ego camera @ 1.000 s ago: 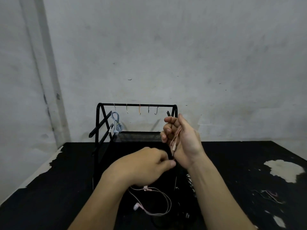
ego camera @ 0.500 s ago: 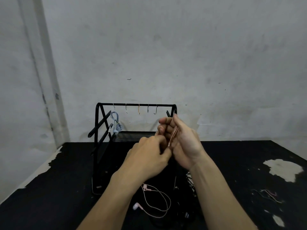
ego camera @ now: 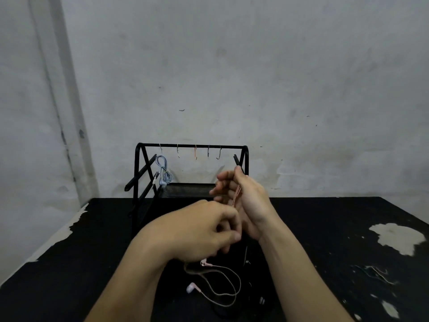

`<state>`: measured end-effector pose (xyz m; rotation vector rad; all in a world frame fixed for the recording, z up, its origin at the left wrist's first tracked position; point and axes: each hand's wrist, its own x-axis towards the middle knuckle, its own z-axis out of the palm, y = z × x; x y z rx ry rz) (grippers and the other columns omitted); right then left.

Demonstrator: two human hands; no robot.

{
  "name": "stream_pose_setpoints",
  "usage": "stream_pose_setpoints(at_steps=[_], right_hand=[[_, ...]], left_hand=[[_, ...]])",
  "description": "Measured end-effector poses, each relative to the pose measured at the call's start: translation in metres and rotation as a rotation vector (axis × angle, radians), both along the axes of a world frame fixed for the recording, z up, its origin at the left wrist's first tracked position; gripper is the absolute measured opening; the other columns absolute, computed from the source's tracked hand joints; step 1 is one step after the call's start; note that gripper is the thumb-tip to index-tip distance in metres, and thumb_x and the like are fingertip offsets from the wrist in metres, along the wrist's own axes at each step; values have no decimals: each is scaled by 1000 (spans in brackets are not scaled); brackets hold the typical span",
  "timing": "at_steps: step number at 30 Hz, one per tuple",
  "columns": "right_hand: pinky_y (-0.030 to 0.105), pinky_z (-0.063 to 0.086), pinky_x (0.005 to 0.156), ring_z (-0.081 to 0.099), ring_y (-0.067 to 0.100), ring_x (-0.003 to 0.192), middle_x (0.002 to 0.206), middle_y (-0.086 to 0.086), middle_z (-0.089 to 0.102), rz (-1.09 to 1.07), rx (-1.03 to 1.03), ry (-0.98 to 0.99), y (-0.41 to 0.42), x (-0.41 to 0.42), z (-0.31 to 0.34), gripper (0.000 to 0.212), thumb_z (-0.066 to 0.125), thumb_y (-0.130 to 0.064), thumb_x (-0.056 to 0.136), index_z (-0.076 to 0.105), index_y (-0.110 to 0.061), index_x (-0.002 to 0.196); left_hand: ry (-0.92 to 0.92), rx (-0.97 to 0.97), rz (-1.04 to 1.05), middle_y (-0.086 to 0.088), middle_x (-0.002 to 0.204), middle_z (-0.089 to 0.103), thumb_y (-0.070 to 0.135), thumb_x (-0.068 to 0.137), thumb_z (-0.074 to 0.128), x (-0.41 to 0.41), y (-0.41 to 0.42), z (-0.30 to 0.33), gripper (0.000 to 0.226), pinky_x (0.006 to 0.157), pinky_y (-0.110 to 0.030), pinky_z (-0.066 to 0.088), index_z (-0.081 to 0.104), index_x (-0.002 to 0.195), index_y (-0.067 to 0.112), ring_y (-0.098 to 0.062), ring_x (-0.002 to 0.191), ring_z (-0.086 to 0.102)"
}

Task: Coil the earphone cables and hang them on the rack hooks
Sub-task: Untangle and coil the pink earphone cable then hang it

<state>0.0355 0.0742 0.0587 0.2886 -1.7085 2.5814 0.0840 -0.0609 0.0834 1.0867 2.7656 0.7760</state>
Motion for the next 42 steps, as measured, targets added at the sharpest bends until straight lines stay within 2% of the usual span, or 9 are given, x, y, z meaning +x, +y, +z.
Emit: stream_pose_setpoints(at_steps=[4, 7, 11, 16, 20, 26, 32, 38, 42], right_hand=[[23, 47, 55, 61, 14, 61, 70, 6, 66, 108, 127, -22, 2, 6, -1, 41, 37, -35, 107, 64, -8, 91], [30, 50, 67, 62, 23, 76, 85, 14, 66, 214, 196, 20, 1, 10, -2, 39, 41, -32, 106, 67, -4, 100], [27, 48, 56, 55, 24, 60, 68, 13, 56, 339, 348, 33, 2, 14, -5, 47, 42, -44, 104, 61, -1, 98], [24, 34, 49, 33, 17, 51, 62, 14, 37, 532, 508, -46, 5, 15, -9, 84, 30, -76, 90, 60, 3, 85], [27, 17, 50, 22, 12, 45, 50, -1, 29, 645, 537, -46, 9, 17, -7, 86, 16, -76, 92, 58, -3, 74], [31, 9, 48, 16, 13, 43, 45, -8, 26, 808, 300, 59, 15, 21, -1, 49, 38, -45, 98, 56, -12, 67], [26, 17, 44, 12, 10, 40, 48, -7, 14, 734, -67, 92, 23, 20, 11, 36, 44, -38, 99, 55, -17, 71], [26, 13, 46, 9, 11, 41, 48, -7, 14, 522, -268, 77, 27, 21, 25, 38, 40, -39, 100, 55, -15, 75], [25, 14, 44, 17, 7, 36, 45, -9, 22, 302, -307, 90, 32, 12, 23, 36, 39, -38, 101, 54, -16, 77]], left_hand=[[223, 160, 106, 17, 71, 63, 24, 95, 60, -5, -13, 5, 3, 61, -14, 37, 59, 94, 27, 0, 63, 56], [250, 269, 145, 13, 77, 69, 23, 95, 62, -10, -21, 8, 8, 70, -20, 46, 57, 93, 29, 0, 74, 66], [271, 318, 119, 16, 77, 72, 30, 91, 68, -12, -29, 11, 7, 78, -23, 50, 61, 91, 29, 2, 78, 68], [381, 421, 80, 8, 65, 62, 49, 79, 69, -24, -40, 8, 26, 57, -20, 42, 61, 78, 25, -7, 57, 54], [236, 575, -22, -2, 72, 65, 44, 86, 71, -34, -42, 2, 24, 65, -36, 50, 61, 90, 23, -24, 68, 63], [-28, 893, -44, 5, 66, 56, 25, 89, 57, -43, -12, -13, 15, 58, -16, 43, 54, 92, 10, -7, 61, 50], [-351, 1196, -176, 1, 75, 63, 30, 95, 52, -45, 22, -38, 23, 63, -17, 49, 67, 78, 27, -7, 68, 58], [-313, 733, -55, 7, 55, 42, 20, 97, 47, -43, 40, -57, 40, 49, -24, 27, 60, 60, 30, -8, 51, 34], [-334, 269, -80, 4, 68, 46, 27, 107, 37, -35, 36, -50, 30, 53, -25, 43, 57, 86, 21, -9, 54, 43]])
